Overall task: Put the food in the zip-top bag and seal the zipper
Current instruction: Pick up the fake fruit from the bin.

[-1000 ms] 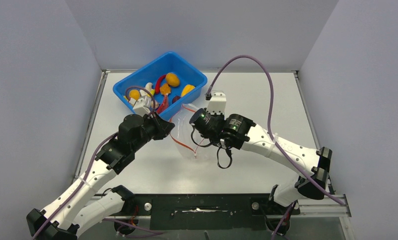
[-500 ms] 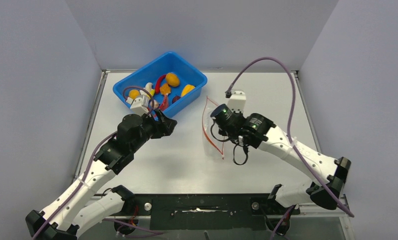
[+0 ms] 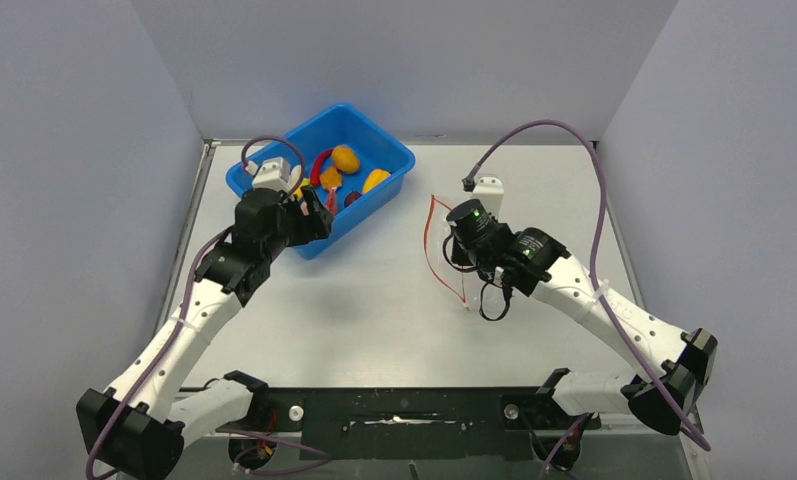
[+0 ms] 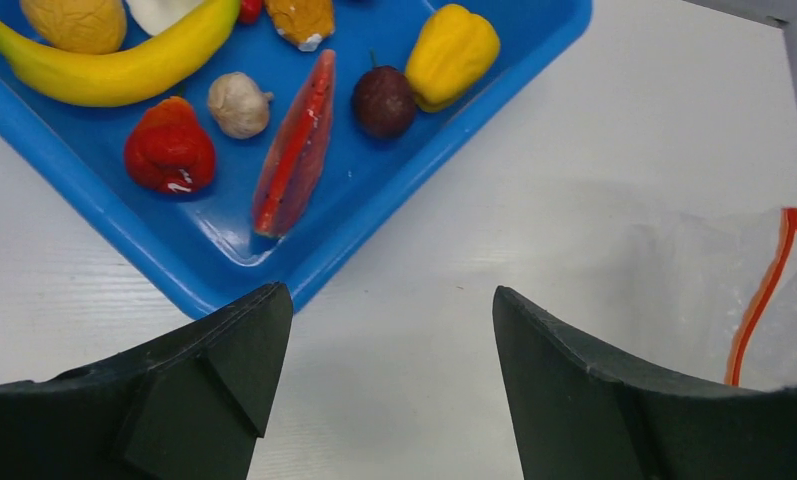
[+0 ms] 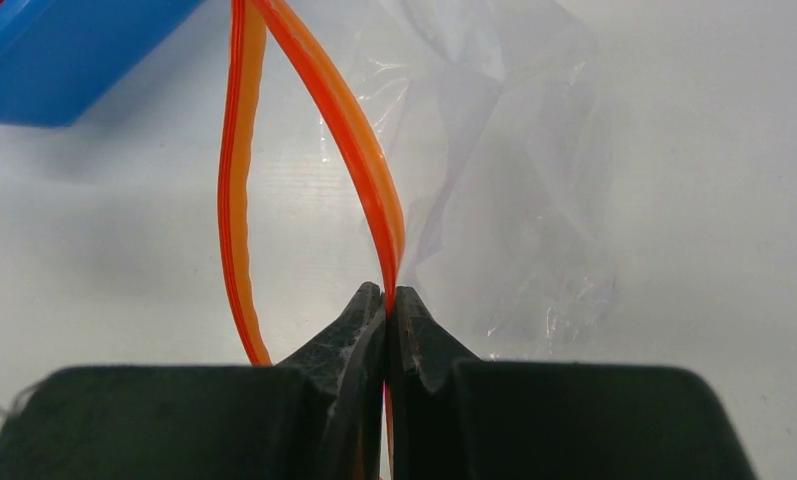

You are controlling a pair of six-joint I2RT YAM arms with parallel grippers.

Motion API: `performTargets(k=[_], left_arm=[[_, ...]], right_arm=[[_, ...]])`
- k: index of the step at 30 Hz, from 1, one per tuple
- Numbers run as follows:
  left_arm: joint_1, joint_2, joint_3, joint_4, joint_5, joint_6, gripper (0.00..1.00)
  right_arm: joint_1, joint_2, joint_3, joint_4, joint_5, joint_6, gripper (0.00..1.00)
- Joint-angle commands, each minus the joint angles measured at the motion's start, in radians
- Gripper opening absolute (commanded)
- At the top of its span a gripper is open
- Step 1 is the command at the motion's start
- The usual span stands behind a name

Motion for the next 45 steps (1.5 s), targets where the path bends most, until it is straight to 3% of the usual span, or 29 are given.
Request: performTargets(k=[1, 8, 11, 16, 20, 30, 45], left_arm=[[0.059, 0.051, 0.078, 0.022, 0.051, 0.068, 0.74], [0.107, 0.182, 0.174, 0.039, -0.008, 0.15, 0.75], [0.117, 0.262, 0.247, 0.016, -0.054, 0.199, 0.81], [0.2, 0.384, 0.319, 0.037, 0.045, 0.25, 0.84], [0.255, 0.458, 0.333, 0.099, 0.146, 0.301, 0.81], [0.295, 0.708, 0.517, 0.066, 0.212, 0.456, 0.63], [0.322, 0.99, 0.652, 0.099, 0.238, 0.539, 0.56]], right_arm=[[-0.027, -0.017, -0.048, 0.198, -0.155, -0.048, 0.0], [-0.04, -0.052, -0.156, 0.301, -0.308, -0.029, 0.0], [-0.046, -0.059, -0.161, 0.276, -0.307, -0.043, 0.0], [-0.052, -0.081, -0.144, 0.251, -0.31, -0.056, 0.0], [-0.052, -0.097, -0.13, 0.235, -0.305, -0.051, 0.0], [-0.05, -0.089, -0.113, 0.244, -0.307, 0.001, 0.0], [-0.049, 0.044, -0.033, 0.216, -0.301, 0.01, 0.0]])
